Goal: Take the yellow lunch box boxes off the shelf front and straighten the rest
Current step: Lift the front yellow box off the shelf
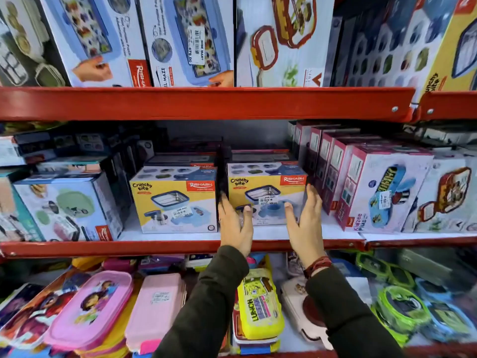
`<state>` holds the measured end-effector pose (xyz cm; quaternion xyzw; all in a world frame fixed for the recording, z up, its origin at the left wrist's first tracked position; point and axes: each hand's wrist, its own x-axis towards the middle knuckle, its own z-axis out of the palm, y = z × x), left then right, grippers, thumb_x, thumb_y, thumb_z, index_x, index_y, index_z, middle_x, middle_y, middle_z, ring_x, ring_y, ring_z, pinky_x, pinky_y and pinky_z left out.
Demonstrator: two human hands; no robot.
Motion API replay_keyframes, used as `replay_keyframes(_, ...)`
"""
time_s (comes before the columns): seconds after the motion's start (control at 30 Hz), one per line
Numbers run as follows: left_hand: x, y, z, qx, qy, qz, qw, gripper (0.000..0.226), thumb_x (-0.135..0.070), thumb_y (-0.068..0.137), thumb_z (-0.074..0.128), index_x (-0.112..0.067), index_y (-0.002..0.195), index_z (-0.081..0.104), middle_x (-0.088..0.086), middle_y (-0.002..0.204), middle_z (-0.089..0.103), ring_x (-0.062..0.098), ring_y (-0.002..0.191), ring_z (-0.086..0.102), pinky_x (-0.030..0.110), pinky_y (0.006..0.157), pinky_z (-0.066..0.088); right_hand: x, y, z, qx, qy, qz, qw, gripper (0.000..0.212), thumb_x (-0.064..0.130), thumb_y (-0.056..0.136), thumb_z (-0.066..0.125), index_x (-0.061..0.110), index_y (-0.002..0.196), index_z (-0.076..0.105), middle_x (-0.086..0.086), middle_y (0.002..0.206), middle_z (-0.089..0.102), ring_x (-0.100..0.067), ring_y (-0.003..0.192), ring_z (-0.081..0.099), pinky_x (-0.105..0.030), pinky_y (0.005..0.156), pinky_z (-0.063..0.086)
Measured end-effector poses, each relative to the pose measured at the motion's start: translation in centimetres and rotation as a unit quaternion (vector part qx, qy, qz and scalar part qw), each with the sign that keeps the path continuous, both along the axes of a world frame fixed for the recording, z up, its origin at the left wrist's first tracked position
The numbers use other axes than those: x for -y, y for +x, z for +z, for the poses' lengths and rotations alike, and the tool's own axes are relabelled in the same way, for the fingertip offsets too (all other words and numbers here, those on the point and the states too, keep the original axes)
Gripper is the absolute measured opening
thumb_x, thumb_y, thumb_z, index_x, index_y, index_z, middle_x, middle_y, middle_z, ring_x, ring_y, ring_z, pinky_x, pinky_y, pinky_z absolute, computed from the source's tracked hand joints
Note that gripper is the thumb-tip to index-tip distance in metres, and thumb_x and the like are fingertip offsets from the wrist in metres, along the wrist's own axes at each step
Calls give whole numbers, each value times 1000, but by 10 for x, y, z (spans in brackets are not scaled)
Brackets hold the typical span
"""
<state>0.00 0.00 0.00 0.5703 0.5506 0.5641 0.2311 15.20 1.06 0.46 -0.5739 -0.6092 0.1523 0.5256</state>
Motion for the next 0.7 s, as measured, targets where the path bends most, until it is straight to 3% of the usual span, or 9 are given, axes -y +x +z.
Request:
replay_keyframes(0.1,-7,-3,-3,-1,-11,6,1000,72,-27,105,45,-9,162,4,9,169,19,24,157,20,21,120,15,-12,9,-10,4,-42,-4,999,65,34,105,52,12,161,27,-14,166,38,-35,151,40,-42,119,37)
replay_keyframes(0.17,-8,-4,-3,-2,-30,4,1000,70,-23,105,47,-6,161,9,12,166,25,26,155,26,21,119,19,-15,14,-14,4,-65,5,998,58,27,103,56,12,157,37,-14,155,53,-36,141,52,-41,112,45)
replay_keyframes(0.23,-6,-6,0,9,-45,-4,999,74,-21,101,54,-7,161,11,14,164,28,28,153,29,24,120,22,-14,17,-13,-18,-71,11,997,58,23,101,61,12,154,41,-14,152,56,-33,139,54,-38,113,44)
replay_keyframes(0.3,-3,-11,1,-10,-46,-23,999,90,-27,92,65,-11,161,9,14,163,26,30,152,30,33,124,25,-8,22,-10,-41,-69,21,997,63,24,97,66,14,154,40,-11,155,52,-30,143,50,-45,119,42)
replay_keyframes(0.43,11,-20,3,-87,-47,-60,993,116,-19,75,75,-20,162,-2,11,162,17,25,148,29,16,112,24,8,35,-9,-68,-56,34,996,76,17,88,76,20,154,39,-7,155,43,-25,142,46,-47,120,40)
replay_keyframes(0.53,19,-25,5,-92,-27,-72,993,111,0,78,69,-25,161,-1,10,158,18,23,141,33,0,102,26,19,42,-4,-44,-39,50,997,88,6,80,80,21,156,37,-5,143,41,-17,132,47,-32,115,37)
replay_keyframes(0.57,21,-27,6,-95,-17,-71,993,109,0,79,67,-26,161,0,11,157,20,24,143,33,4,106,27,22,43,-3,-38,-31,58,997,91,3,78,80,22,156,37,-4,140,40,-13,130,46,-27,113,35)
replay_keyframes(0.7,27,-36,7,-88,23,-88,992,100,-18,79,65,-27,161,10,7,161,29,26,153,29,45,128,26,30,49,2,-16,-11,75,997,95,-1,77,77,24,158,34,-8,146,40,-7,131,44,-20,111,31)
